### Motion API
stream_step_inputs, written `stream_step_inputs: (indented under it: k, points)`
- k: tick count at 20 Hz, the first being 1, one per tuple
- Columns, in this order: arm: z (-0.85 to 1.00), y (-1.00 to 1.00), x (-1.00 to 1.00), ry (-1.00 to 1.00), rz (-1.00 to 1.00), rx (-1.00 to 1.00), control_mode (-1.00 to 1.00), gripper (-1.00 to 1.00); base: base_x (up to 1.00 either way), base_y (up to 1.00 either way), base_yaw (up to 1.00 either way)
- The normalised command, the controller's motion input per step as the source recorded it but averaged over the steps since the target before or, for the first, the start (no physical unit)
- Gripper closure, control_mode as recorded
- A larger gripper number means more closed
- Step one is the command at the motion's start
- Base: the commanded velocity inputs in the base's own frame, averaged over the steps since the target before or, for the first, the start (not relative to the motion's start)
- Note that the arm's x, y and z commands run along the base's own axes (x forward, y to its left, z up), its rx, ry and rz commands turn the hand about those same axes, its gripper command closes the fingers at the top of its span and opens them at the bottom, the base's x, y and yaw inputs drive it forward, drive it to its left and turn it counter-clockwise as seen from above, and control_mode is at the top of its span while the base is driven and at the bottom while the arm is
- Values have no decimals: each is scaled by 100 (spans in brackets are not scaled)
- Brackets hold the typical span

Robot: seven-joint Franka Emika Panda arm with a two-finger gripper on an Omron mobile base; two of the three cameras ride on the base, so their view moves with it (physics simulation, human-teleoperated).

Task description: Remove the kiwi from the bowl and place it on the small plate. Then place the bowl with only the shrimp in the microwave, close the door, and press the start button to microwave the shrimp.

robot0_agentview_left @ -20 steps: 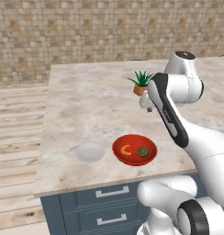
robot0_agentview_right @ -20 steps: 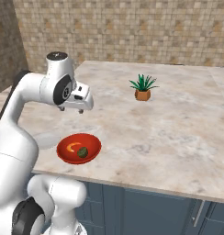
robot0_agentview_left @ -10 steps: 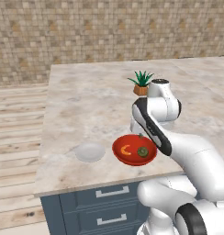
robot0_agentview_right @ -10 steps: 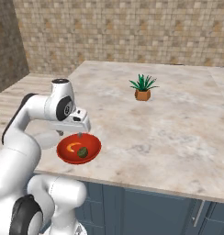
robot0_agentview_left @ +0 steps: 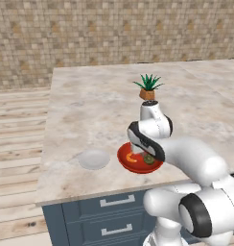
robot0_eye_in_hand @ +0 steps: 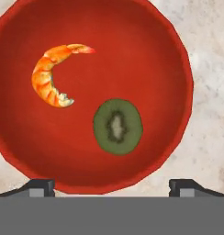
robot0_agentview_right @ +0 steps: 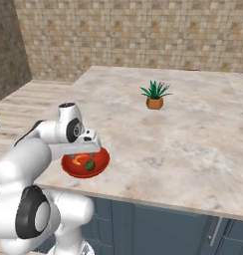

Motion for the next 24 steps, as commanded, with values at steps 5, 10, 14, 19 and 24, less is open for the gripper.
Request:
stream_step_inputs:
  k: [5, 10, 14, 19, 24]
  points:
    - [-43, 0, 33, 3, 5, -4, -100, -100, 0, 0, 0]
    - [-37, -3, 18, 6, 5, -1, -100, -100, 0, 0, 0]
    - [-23, 0, 0, 2, 0, -1, -100, -100, 0, 0, 0]
    - [-22, 0, 0, 3, 0, -3, -100, -100, 0, 0, 0]
    - [-21, 0, 6, 3, 0, -4, -100, -100, 0, 0, 0]
